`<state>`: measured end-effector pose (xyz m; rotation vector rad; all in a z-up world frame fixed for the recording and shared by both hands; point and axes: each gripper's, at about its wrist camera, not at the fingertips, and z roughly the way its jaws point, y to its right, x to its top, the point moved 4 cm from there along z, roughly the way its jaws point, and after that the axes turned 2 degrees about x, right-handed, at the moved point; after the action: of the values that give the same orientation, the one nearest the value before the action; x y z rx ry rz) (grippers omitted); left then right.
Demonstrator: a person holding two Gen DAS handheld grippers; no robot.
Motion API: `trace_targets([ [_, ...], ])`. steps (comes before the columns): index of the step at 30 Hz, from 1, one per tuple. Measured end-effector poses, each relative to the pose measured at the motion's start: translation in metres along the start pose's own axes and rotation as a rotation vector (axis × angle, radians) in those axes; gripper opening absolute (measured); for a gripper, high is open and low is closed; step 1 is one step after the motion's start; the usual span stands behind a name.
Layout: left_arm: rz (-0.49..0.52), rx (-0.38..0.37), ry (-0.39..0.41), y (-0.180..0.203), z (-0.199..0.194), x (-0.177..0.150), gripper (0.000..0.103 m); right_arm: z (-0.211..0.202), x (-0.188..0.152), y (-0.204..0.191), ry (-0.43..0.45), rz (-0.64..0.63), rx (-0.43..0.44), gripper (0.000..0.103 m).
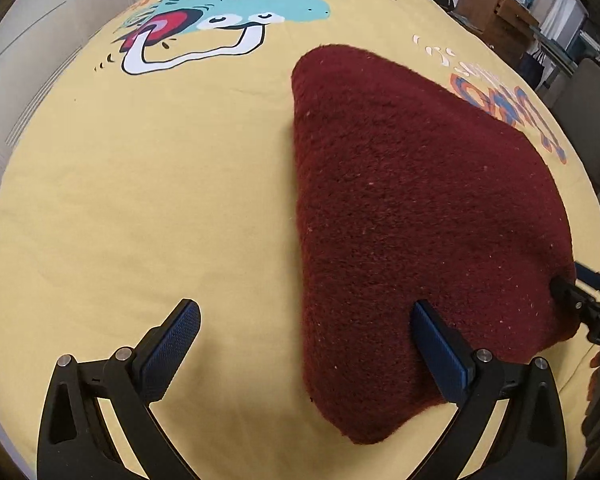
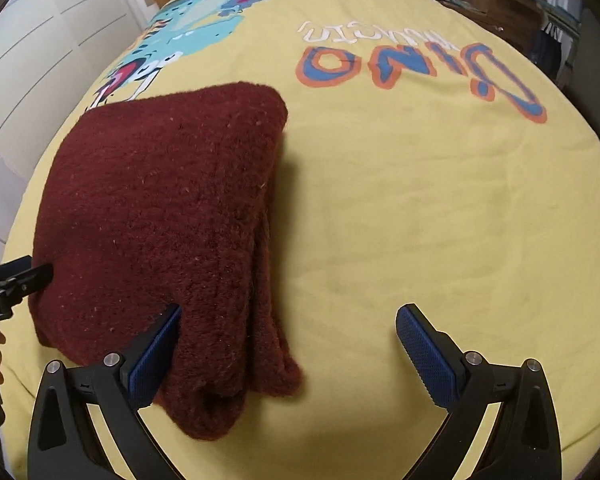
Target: Fold small clothes
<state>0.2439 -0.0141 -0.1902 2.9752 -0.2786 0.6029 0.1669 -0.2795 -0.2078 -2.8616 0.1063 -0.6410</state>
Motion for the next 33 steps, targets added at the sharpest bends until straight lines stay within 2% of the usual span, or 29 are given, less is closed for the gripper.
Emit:
trace_targets([
  [7, 0.001, 0.012, 0.018, 0.0, -0.009, 0.001, 0.102, -0.026, 0.003, -0.011, 0.031, -0.031, -0.021, 0.103],
  [17, 0.021, 0.06, 0.1, 0.009, -0.077, -0.008, 0.102, -0.112, 0.003, -0.017, 0.111, -0.081, -0.028, 0.103],
  [26, 0.043, 0.098, 0.195, 0.018, -0.138, -0.033, 0.102, -0.169, -0.025, -0.01, 0.166, -0.085, -0.061, 0.103],
  [33, 0.04, 0.134, 0.206, 0.01, -0.155, -0.057, 0.102, -0.185, -0.047, -0.003, 0.159, -0.079, -0.084, 0.103],
])
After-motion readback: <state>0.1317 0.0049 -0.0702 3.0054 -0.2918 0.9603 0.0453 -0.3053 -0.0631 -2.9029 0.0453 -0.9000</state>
